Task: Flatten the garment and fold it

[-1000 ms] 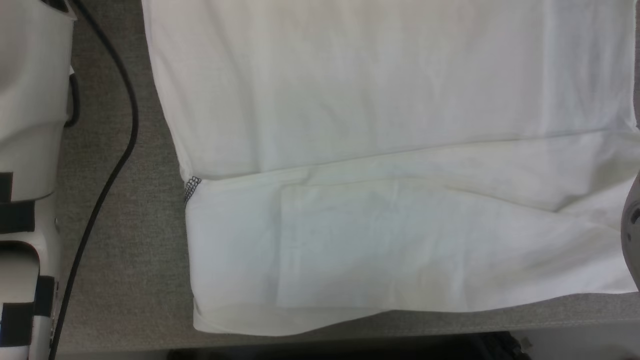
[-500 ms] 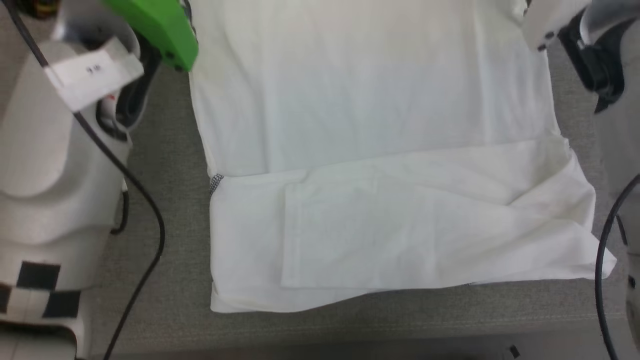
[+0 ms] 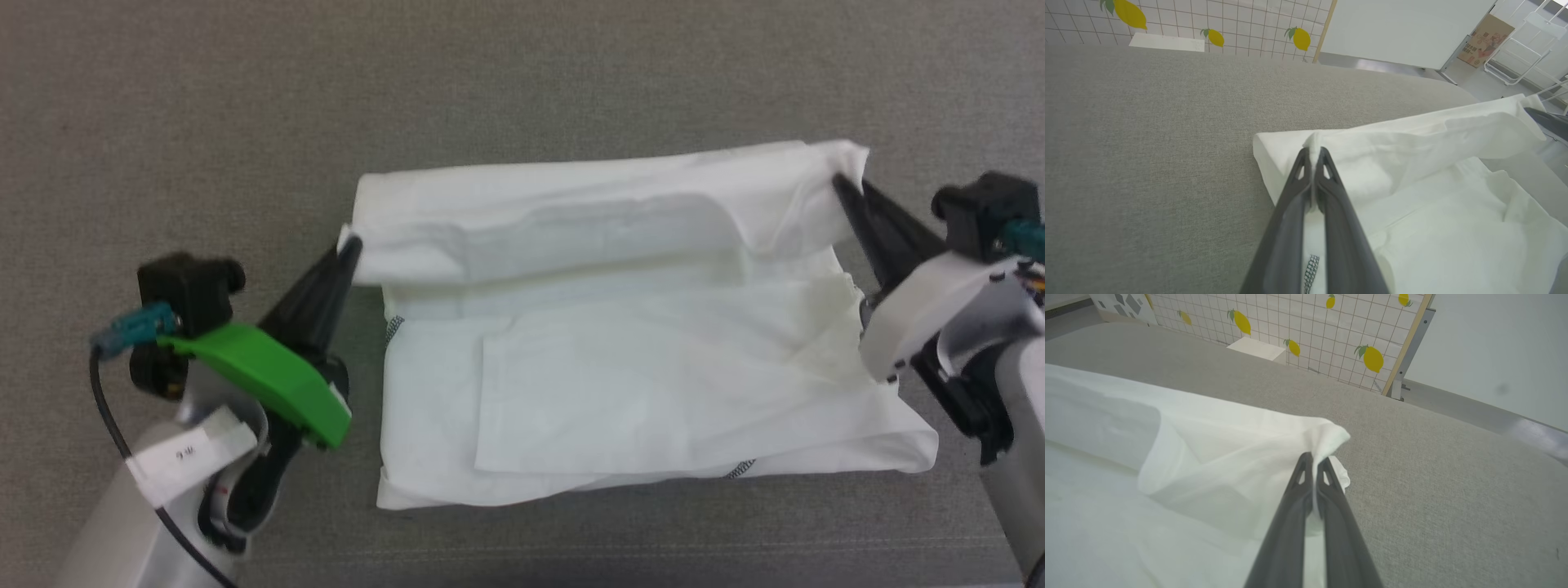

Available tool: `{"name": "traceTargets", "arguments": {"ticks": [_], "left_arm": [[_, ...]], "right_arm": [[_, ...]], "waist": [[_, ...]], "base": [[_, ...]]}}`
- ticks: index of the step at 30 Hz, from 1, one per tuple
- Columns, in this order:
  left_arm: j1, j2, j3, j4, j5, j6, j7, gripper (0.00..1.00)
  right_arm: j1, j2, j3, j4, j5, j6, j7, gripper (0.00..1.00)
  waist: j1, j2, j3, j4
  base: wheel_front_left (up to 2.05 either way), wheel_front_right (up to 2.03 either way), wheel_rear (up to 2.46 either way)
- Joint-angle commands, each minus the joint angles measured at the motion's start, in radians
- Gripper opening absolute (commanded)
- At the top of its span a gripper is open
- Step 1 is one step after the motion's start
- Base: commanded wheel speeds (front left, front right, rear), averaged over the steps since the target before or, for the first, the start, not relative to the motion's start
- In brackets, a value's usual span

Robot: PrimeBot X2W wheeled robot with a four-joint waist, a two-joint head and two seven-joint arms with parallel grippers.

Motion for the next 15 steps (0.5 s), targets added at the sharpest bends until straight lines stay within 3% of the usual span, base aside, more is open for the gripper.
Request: {"name": "traceTargets", "arguments": {"ticks": [1,8,15], "left_arm": [[0.053,-0.004,0.003,-0.011,-0.013,0.01,-0.01,0.0],[0.247,-0.033,-0.036,-0.018,-0.059,0.019,-0.027,0.0],[0.308,-0.049,-0.092,0.04,-0.051,0.014,-0.02,0.0]], "right_arm": [[0.046,-0.012,-0.003,-0.019,0.008,-0.002,0.015,0.0],[0.219,-0.049,-0.033,-0.081,0.013,-0.002,0.087,0.0],[0.308,-0.078,-0.041,-0.105,-0.006,-0.002,0.177,0.0]], "waist": [[0.0002,0.0,-0.071,0.012],[0.0002,0.0,-0.104,0.018],[0.0002,0.0,-0.116,0.026]], "base": [[0.0,0.0,0.0],[0.0,0.0,0.0],[0.0,0.0,0.0]]}}
